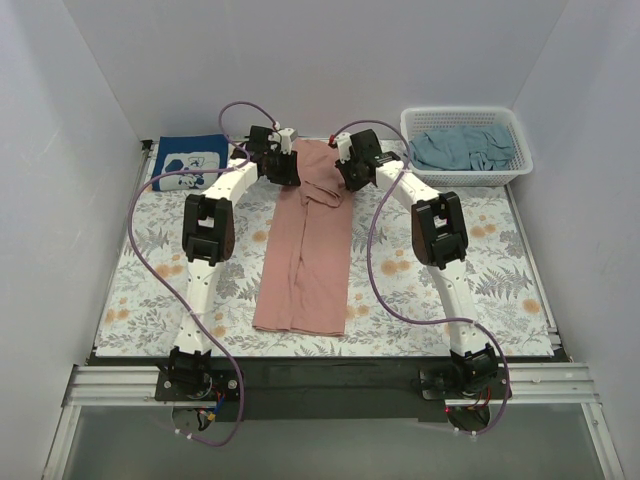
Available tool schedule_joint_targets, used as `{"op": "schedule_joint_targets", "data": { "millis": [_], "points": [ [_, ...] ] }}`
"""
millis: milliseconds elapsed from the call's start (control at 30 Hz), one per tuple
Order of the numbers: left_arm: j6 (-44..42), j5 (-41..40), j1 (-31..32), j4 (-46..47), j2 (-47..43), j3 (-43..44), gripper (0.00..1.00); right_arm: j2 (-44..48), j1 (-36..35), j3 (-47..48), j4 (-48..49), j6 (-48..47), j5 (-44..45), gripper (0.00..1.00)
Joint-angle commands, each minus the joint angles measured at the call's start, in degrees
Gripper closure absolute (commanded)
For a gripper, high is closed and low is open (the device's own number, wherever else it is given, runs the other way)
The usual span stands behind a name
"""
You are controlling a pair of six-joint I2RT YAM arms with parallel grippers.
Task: Fold and stack the t-shirts
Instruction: Fold the tshirt
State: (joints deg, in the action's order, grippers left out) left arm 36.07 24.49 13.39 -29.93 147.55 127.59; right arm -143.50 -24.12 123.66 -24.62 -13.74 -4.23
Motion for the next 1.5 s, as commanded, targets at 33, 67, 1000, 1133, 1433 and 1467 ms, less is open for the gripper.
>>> {"op": "schedule_joint_targets", "data": {
  "millis": [33,67,1000,1133,1433,1467],
  "points": [
    [0.0,-2.3,-0.6,-2.2,-3.0,-5.0,0.73,-1.7,1.4,1.6,1.4,-1.9,8.0,0.80],
    [0.0,-1.8,-0.6,-2.2,-3.5,-5.8,0.73,-1.4,1.4,1.0,1.4,-2.1,8.0,0.80],
    [-11.3,14.3,-7.0,-11.0,-26.8,-15.4,0.58,19.4,0.8,-9.7,-4.9,-2.8,-10.1,0.62],
    [-21.1,19.7,-6.6,-20.8,-35.2,-27.9,0.62,19.9,-1.0,-11.5,-11.5,-2.4,-13.5,0.68],
    [-27.6,14.2,0.6,-17.7,-51.7,-61.5,0.67,28.4,-8.9,-32.3,-12.2,-5.0,-14.1,0.68],
    [-27.3,13.5,1.4,-16.2,-53.0,-63.2,0.67,28.5,-9.5,-33.3,-12.5,-5.1,-14.0,0.68]
  ]
}}
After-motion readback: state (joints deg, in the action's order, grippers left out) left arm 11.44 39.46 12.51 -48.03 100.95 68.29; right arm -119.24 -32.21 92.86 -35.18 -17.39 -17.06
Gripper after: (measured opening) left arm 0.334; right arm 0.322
